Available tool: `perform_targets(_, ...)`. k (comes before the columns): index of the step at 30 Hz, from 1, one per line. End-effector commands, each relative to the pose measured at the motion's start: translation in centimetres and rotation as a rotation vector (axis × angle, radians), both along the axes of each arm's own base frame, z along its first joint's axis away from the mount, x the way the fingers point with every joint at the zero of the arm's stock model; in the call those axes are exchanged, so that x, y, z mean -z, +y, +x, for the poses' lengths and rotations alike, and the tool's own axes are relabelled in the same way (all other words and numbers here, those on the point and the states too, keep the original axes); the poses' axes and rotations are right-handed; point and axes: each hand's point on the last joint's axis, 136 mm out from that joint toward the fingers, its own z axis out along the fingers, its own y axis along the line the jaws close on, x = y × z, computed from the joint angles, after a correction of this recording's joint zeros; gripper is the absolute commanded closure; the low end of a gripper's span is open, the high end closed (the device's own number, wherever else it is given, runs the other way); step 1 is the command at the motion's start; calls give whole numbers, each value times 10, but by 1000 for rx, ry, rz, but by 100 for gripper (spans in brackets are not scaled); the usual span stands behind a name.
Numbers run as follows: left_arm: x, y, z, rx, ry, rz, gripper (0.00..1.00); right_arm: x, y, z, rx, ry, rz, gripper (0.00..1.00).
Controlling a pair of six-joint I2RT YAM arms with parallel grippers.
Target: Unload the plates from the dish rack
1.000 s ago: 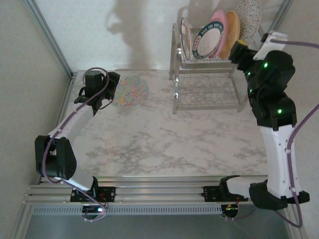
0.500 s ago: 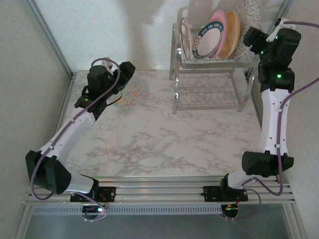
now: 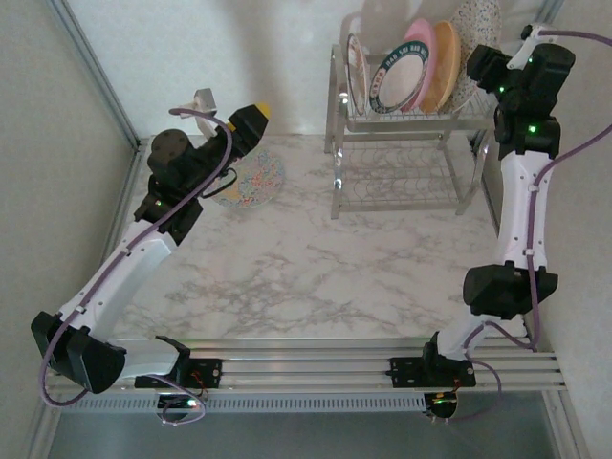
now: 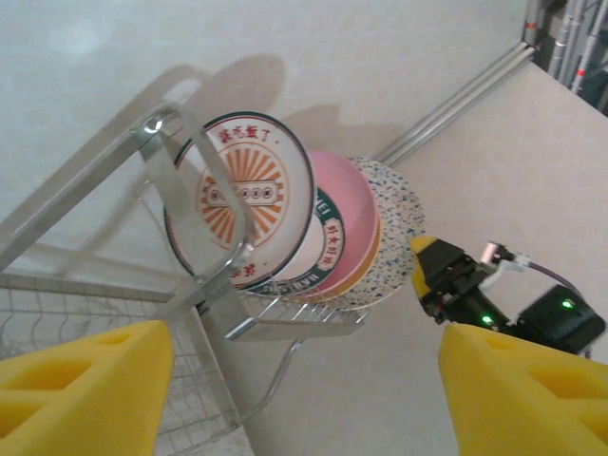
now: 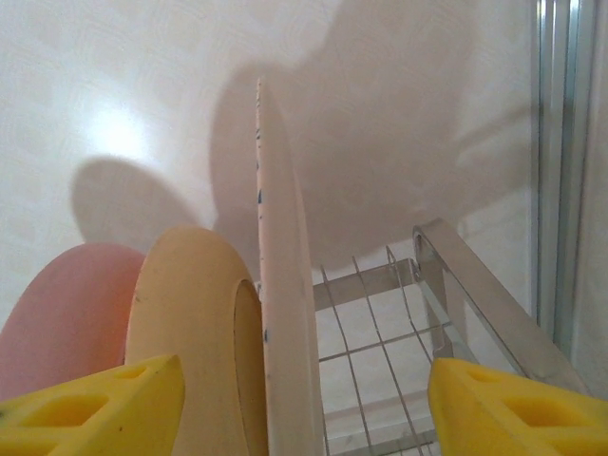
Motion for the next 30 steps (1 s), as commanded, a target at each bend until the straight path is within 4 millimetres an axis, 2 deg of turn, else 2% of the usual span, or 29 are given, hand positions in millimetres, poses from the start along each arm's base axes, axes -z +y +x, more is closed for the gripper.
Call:
perform_targets(1,-33,-6,-12,31,-109,-17,27,-13,1,3,-11,-36,-34,35)
perform_targets(5,-39,-9,-16,41,-128,-20,27,-5,1,12,-21,-14,-38,42)
perform_targets(11,-50,-10,-20,42,-157,-27,27,4,2,20,-29,10,-48,47)
perform_targets(16,-51,-11,-20,44,-159,-27,27,10,12,26,-47,34,-84,53)
perform_targets(23,-51,-11,-20,44,-160,-26,27,14,19,29,-34,52,-124,65)
perform_targets(30,-50,-11,-21,44,-158,-27,27,13,25,28,-35,55,-157,82)
